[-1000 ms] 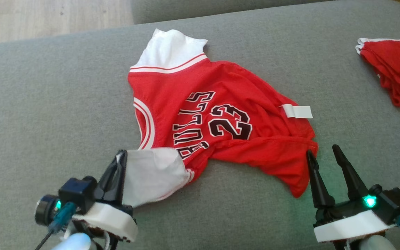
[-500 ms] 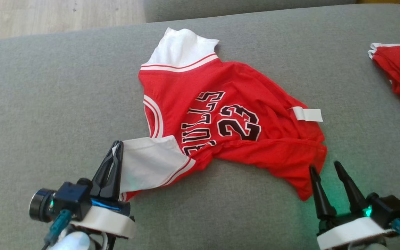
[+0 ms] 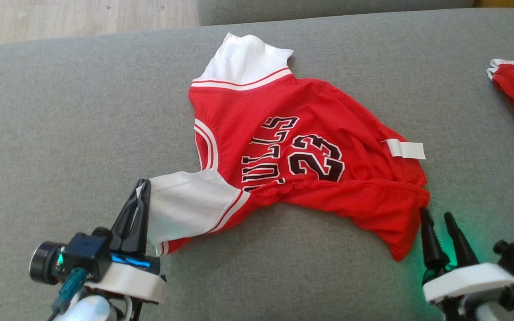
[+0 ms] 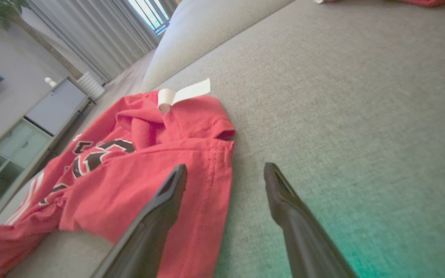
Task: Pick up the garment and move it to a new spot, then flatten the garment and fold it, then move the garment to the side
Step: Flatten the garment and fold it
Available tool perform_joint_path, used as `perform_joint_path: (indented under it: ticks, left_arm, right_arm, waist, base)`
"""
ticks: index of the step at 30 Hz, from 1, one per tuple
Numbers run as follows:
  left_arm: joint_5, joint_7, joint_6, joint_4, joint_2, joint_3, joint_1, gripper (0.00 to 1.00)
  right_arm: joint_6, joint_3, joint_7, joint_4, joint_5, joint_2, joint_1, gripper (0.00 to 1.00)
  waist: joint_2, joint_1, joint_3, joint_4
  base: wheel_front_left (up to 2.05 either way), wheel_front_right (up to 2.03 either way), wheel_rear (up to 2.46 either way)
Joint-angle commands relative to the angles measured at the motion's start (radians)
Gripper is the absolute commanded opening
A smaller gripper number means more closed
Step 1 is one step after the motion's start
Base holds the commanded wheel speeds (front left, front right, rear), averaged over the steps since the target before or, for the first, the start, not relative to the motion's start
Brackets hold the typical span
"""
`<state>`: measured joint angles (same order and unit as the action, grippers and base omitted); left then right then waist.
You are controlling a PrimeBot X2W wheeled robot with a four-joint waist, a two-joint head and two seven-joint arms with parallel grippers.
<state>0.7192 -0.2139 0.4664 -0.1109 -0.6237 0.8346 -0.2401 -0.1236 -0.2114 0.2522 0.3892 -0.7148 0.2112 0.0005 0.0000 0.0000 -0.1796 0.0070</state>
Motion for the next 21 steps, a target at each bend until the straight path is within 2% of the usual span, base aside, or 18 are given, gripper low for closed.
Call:
perform_joint_path:
  ticks: [1,9,16,21]
  left_arm:
    - [-0.008,-0.015,0.004,-0.018,-0.042,-0.058,-0.047,0.00]
    - [-0.008,-0.012,0.000,-0.013,-0.043,-0.054,-0.053,0.00]
    - [-0.008,-0.011,-0.008,-0.004,-0.034,-0.045,-0.060,0.00]
    - [-0.008,-0.011,-0.011,0.001,-0.031,-0.041,-0.061,0.00]
  right_arm:
    - [-0.007,-0.043,0.007,-0.015,-0.070,0.049,-0.037,1.00]
    - [-0.007,-0.159,-0.024,0.002,-0.299,0.141,-0.095,1.00]
    - [-0.007,-0.234,-0.010,0.036,-0.371,0.188,-0.131,1.00]
    - [-0.007,-0.266,-0.004,0.062,-0.388,0.195,-0.154,1.00]
  waist:
    - [0.0000,0.0000,-0.001,0.001]
    - [0.0000,0.0000,-0.008,0.014]
    - [0.0000,0.0000,-0.011,0.028]
    - [0.0000,0.0000,-0.012,0.032]
  base:
    - [0.00,0.00,0.00]
    - [0.00,0.00,0.00]
    - [0.00,0.00,0.00]
    - [0.00,0.00,0.00]
